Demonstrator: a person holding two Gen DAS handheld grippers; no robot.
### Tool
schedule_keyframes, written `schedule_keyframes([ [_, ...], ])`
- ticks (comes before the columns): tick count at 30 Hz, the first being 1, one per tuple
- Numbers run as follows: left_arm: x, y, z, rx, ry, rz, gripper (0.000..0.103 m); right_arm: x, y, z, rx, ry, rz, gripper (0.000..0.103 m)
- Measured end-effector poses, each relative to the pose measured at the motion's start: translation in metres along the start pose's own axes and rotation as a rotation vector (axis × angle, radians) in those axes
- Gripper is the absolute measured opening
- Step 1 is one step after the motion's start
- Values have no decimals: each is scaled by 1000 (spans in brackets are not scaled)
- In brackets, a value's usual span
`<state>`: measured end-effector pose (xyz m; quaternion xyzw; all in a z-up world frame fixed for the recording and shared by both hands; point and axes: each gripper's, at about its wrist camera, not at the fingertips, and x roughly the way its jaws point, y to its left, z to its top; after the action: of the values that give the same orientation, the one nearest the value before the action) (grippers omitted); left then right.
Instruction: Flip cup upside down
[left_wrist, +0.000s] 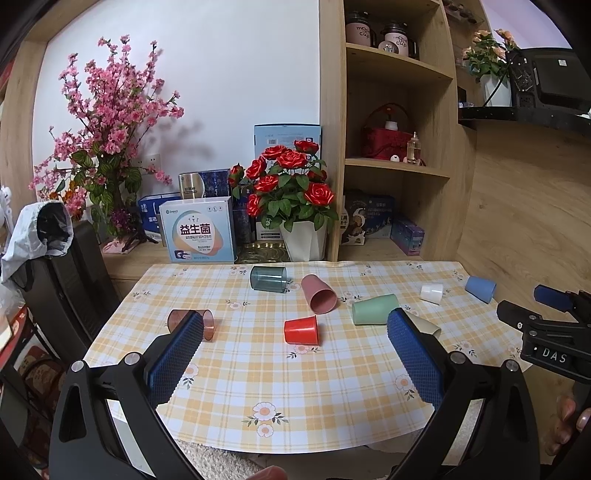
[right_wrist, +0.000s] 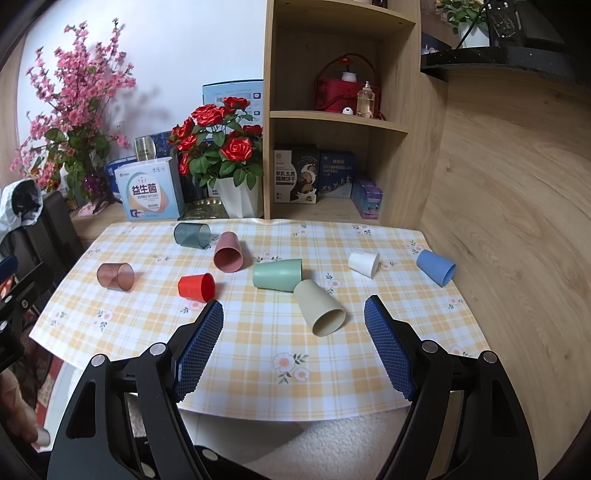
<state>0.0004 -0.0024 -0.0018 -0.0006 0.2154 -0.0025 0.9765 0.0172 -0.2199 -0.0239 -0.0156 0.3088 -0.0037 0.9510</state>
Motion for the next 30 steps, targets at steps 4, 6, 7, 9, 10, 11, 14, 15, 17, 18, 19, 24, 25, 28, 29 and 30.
schedule_keyframes([
  [4,-1,3,1,-6,0,1,97,0,0,0,0,-1,1,76],
  [6,-2,4,1,-4,0,0,97,0,0,0,0,-1,1,76],
  [7,-3,5,2,-4,-2,0,97,0,0,0,0,-2,1,76],
  [9,-2,6,2,-6,-2,0,97,-1,0,0,0,-1,0,76],
  [10,-1,4,1,-5,-1,0,97,-1,1,0,-1,-1,-1,76],
  [11,-1,4,1,-5,-1,0,97,1,1,1,0,0,-1,76],
  [14,-2,4,1,-2,-2,0,97,2,1,2,-1,-1,0,76],
  [15,-2,5,1,-2,-3,0,97,2,1,1,-1,-2,-1,76],
  [17,-1,5,2,-3,-3,1,97,1,0,1,-3,-3,0,76],
  [18,-1,5,1,-3,-3,1,97,0,-1,1,-2,-2,0,76],
  [19,-2,6,2,-5,-2,1,97,0,-2,1,-2,-2,0,76],
  [24,-2,6,3,-2,-4,1,97,-1,0,1,-2,-3,-1,76],
  [25,-2,6,2,-2,-4,1,97,-1,0,1,-2,-4,0,76],
  [28,-2,8,3,-5,-5,2,97,-1,-2,2,-2,-3,0,76],
  [29,-1,10,4,-7,-4,3,97,-1,-2,2,-3,-3,0,76],
  [30,-1,8,3,-7,-4,4,97,-1,-1,2,-3,-3,0,76],
])
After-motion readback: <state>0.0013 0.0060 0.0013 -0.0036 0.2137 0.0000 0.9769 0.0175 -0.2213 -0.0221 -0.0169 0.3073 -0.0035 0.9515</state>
